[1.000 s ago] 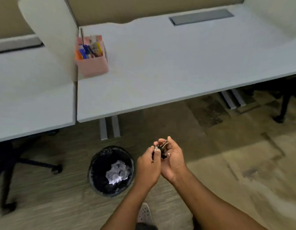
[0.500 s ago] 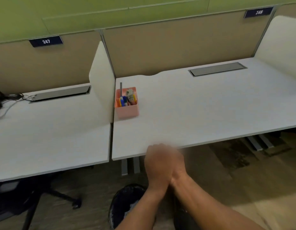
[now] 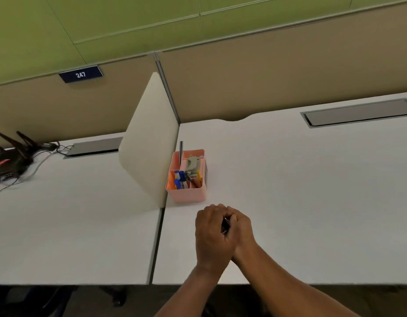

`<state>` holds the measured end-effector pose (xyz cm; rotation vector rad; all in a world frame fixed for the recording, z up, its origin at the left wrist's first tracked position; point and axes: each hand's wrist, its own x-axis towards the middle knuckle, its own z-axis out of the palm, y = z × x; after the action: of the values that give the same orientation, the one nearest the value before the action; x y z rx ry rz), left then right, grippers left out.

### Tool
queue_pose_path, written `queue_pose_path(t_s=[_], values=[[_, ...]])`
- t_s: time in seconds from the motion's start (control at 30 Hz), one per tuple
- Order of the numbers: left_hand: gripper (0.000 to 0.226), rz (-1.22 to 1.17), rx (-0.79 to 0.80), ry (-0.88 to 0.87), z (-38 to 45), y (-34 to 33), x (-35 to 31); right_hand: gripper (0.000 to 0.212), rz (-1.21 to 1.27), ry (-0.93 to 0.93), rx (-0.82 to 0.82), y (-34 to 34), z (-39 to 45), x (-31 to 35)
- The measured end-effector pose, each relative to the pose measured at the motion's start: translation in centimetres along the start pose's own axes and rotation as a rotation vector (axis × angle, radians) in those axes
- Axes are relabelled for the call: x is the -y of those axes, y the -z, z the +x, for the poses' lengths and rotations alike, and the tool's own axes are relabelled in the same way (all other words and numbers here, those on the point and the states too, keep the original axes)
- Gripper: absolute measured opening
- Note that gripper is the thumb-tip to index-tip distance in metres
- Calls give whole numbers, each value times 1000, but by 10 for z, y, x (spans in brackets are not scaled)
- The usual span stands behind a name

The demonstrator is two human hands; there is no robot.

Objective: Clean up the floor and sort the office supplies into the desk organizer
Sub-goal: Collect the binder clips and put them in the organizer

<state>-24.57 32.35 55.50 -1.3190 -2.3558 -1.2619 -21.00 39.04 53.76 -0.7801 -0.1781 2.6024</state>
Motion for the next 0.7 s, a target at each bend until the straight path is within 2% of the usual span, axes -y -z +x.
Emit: queue_pose_path(t_s=[0.1, 0.17, 0.27, 0.33, 0.4, 0.53, 0.7], values=[[24, 0, -65, 55, 33, -16, 8, 21, 32, -70, -39, -9, 25, 28], [31, -15, -130, 157, 51, -25, 20, 28, 11, -82, -154, -12, 42, 45], [33, 102, -159, 340, 72, -32, 54, 31, -38, -139, -212, -9, 73, 63], [47, 239, -77, 470, 84, -34, 78, 30, -93, -180, -251, -6, 96, 71], [74, 333, 24, 599, 94, -33, 99, 29, -127, -225, -261, -5, 117, 79], [118, 390, 188, 802, 110, -33, 131, 32, -153, -311, -282, -5, 159, 89], [138, 373, 302, 875, 127, -47, 151, 36, -264, -329, -339, -8, 200, 93]])
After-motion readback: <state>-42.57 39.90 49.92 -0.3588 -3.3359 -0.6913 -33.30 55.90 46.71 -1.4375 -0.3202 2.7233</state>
